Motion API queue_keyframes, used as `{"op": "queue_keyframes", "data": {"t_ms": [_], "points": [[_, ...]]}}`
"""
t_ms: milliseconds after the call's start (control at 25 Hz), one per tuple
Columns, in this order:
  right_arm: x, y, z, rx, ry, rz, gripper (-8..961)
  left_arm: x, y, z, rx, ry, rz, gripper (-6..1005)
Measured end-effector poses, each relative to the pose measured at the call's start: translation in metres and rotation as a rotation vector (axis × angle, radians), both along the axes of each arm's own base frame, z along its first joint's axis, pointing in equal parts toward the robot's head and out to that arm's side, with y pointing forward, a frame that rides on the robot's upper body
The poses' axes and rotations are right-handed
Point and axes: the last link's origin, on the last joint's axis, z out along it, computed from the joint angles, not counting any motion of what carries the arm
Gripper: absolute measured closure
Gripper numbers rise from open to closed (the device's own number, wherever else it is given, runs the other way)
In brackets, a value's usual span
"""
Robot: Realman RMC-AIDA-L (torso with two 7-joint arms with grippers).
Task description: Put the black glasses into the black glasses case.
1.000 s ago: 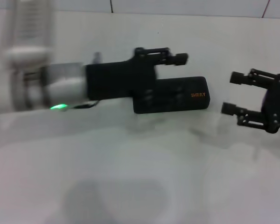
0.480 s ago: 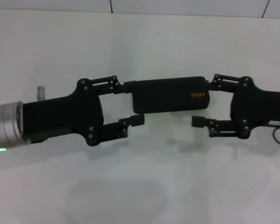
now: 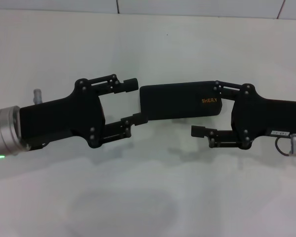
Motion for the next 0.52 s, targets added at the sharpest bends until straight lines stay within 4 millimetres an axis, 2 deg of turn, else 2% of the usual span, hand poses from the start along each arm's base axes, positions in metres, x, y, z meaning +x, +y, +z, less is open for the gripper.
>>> {"op": "queue_keyframes", "data": {"t_ms": [520], "points": [[0.004, -0.002, -0.002, 0.054, 0.007, 0.028, 193, 0.009, 0.011, -0.007, 0.003, 0.003, 0.004, 363]]}}
